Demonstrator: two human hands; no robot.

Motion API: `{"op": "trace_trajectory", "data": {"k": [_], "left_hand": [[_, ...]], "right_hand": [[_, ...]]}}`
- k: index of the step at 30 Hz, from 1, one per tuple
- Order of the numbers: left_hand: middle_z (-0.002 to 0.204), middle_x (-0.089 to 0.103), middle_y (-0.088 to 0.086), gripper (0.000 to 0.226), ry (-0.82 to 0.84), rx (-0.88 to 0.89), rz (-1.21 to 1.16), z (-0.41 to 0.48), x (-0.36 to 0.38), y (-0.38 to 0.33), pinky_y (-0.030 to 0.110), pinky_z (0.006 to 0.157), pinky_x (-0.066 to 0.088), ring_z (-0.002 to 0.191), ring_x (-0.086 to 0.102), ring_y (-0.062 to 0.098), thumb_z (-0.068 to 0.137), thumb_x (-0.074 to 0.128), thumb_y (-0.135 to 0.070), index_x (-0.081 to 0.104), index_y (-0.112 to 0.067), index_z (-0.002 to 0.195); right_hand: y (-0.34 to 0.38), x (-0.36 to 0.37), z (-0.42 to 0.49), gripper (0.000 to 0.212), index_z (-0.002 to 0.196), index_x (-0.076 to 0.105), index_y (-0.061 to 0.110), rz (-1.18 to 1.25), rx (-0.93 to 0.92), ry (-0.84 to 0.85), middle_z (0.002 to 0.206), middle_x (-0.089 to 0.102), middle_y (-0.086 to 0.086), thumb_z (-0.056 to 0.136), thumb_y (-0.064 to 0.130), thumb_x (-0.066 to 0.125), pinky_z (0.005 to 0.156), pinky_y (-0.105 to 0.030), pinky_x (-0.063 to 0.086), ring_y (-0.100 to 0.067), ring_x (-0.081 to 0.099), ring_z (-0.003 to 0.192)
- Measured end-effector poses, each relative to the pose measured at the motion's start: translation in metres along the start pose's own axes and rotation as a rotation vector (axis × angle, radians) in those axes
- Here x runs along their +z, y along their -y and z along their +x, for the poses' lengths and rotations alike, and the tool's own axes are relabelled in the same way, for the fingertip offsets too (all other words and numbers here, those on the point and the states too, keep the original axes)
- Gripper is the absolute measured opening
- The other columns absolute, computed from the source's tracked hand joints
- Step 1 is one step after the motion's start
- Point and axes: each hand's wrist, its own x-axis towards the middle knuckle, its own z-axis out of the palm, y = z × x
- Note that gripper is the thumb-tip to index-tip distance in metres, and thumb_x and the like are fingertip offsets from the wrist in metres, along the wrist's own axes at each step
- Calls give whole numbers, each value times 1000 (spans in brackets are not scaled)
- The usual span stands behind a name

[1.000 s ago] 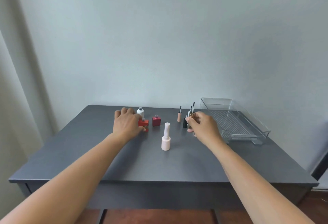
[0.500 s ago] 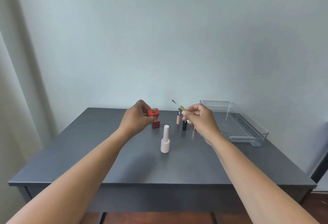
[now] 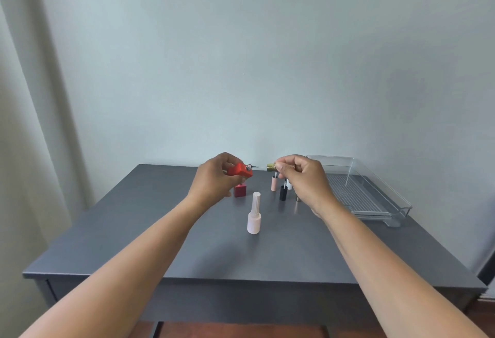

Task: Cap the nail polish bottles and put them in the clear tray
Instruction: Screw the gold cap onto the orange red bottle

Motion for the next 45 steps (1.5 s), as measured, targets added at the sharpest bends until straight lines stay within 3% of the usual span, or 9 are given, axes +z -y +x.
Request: {"op": "trace_trajectory", "data": {"k": [10,18,22,26,30,35,40,42,45], "left_hand": [[73,66,-38,29,23,44,81,-6,-2,-6,10,48,44,57,62,-10,77,77,-13,67,-40,84],[76,66,-39,51,42,72,140,-9,1,-11,33,72,61,73,64,-8,79,75,-16,64,-65,74],[85,73,-23,38,24,44,99,-8,2,-8,42,80,61,83,68,3,78,79,-15,67,-51,85],[92,74,-15,28,-2,20,86,-8,3,-7,44,81,60,87,69,9,75,82,-19,69,-39,88],[85,73,-21,28,3,28,87,-9,5,-7,40,78,61,78,68,2,75,82,-19,68,-42,84],[85,73,-20,28,7,-14,87,-11,7,-5,46,80,61,81,69,4,73,80,-23,67,-47,79],[82,71,-26,37,-4,-35,114,-13,8,-4,50,83,59,83,69,5,71,78,-28,63,-61,76],[83,72,-24,37,-5,-45,120,-13,9,-4,50,84,58,82,69,6,72,78,-27,63,-61,77],[84,72,-23,34,-11,-50,123,-13,10,-5,51,85,57,80,70,6,72,78,-29,63,-59,79]], "right_hand": [[-4,2,2,9,85,70,31,-97,-40,10,72,72,-7,90,30,63,53,-16,41,-7,59,59],[1,9,2,24,109,65,31,-155,-47,101,91,71,0,92,15,61,73,-31,51,-17,64,79],[4,10,1,11,94,67,17,-37,2,43,78,74,-5,85,13,72,63,-35,54,-18,67,67],[2,7,3,21,79,69,17,-47,32,19,65,74,0,83,38,73,49,-24,46,-11,63,56],[-1,5,5,59,61,65,15,-207,54,-29,51,69,2,77,72,59,52,-24,44,-6,55,39],[0,3,8,83,58,68,12,-375,106,59,48,67,2,77,86,35,55,-26,42,-4,53,34],[-6,3,6,40,110,59,30,-213,64,147,78,75,1,79,54,69,68,-28,50,-7,61,63],[-10,5,6,21,103,62,26,-179,30,159,76,75,3,85,27,71,69,-33,49,-11,60,64],[-10,7,7,4,86,68,22,-143,33,126,67,74,4,88,25,68,63,-33,48,-11,56,54]]}}
